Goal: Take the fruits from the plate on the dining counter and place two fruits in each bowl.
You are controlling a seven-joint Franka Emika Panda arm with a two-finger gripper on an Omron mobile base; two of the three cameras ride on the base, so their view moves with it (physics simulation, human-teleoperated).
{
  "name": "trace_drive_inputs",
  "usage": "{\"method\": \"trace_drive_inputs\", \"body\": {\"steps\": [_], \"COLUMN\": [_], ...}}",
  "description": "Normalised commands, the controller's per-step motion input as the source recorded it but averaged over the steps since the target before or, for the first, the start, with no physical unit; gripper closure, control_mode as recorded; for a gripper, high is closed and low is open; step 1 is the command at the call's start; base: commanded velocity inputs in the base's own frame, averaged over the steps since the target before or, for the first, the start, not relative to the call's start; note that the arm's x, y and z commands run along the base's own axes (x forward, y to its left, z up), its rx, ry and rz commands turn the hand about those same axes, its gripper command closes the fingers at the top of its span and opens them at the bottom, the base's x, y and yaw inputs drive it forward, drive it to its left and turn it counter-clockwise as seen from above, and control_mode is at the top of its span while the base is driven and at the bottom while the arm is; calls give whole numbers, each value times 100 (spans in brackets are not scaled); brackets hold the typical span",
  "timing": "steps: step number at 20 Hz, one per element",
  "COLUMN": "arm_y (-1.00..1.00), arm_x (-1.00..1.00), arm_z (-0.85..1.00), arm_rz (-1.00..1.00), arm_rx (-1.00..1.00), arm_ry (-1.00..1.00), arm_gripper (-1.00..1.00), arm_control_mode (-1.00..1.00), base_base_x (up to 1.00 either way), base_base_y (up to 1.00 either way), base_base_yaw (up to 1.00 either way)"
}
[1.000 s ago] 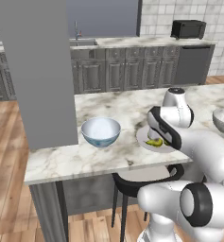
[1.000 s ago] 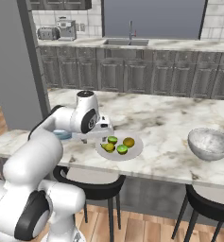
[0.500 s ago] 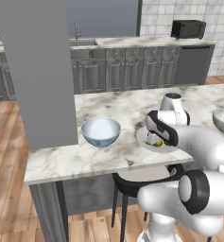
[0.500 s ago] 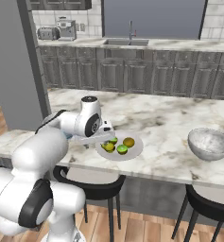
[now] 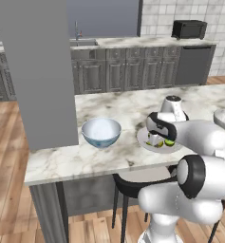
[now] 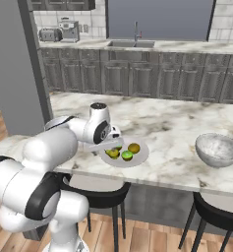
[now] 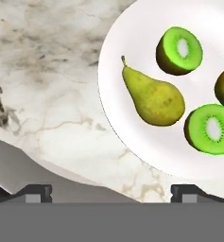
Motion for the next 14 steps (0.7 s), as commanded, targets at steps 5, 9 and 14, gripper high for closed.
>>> {"method": "trace_drive_inputs", "body": {"steps": [5, 9, 14], "arm_y": [-6, -3, -2], "arm_x": [27, 28, 29], "arm_z": [-22, -22, -21], "arm_rz": [0, 0, 0], "arm_rx": [0, 0, 0], "arm_ry": [0, 5, 4], "arm_gripper": [-100, -100, -100], "arm_control_mode": [-100, -100, -100], "base_base_x": [0, 0, 0], "base_base_y": [0, 0, 0], "base_base_yaw": [0, 0, 0]}}
